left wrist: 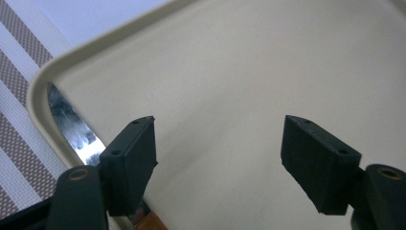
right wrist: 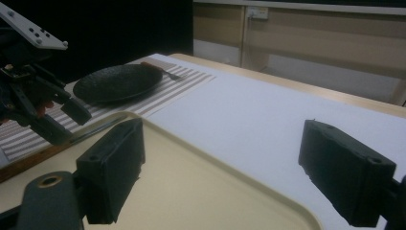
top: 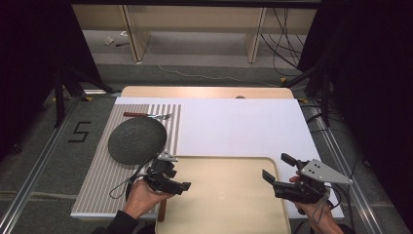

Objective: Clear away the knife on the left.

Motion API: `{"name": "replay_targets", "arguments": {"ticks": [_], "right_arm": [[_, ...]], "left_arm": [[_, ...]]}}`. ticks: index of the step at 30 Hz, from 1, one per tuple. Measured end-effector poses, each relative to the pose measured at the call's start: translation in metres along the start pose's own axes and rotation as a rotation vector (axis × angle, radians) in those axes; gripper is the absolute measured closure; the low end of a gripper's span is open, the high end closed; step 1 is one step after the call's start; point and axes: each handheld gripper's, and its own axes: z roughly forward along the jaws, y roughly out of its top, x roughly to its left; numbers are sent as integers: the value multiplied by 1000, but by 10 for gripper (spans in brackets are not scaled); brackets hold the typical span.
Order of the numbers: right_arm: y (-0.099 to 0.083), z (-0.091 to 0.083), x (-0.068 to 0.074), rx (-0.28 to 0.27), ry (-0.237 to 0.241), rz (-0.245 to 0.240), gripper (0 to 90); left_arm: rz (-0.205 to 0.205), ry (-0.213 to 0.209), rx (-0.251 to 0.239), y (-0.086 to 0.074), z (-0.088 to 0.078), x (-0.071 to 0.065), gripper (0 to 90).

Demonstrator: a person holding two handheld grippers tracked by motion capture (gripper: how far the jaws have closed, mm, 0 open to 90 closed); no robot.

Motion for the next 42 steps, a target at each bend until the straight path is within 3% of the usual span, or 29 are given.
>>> {"name": "replay_targets", "arguments": {"ticks": [5, 10, 13, 16, 25, 29, 34, 42], "right_arm": [[0, 0, 0, 0, 0, 1, 169], [0, 0, 0, -1, 0, -1, 169], [0, 0, 0, 2, 1, -1, 169], [0, 0, 0, -1, 1, -2, 169], [0, 0, 0, 0, 2, 0, 169], [0, 0, 0, 2, 2, -2, 169], [0, 0, 1, 1, 5, -2, 169], [0, -1, 2, 3, 8, 0, 169]], "left_arm": [[11, -6, -99, 2, -7, -1, 237], [-7, 4, -236, 2, -18, -2, 208], [6, -22, -311, 2, -24, 1, 201], [31, -45, -369, 2, -27, 2, 187], [16, -47, -544, -3, -41, -7, 163], [5, -36, -586, -5, -45, -17, 158], [-17, -10, -592, -9, -48, -25, 156], [-29, 3, -604, -13, -53, -25, 156]]}}
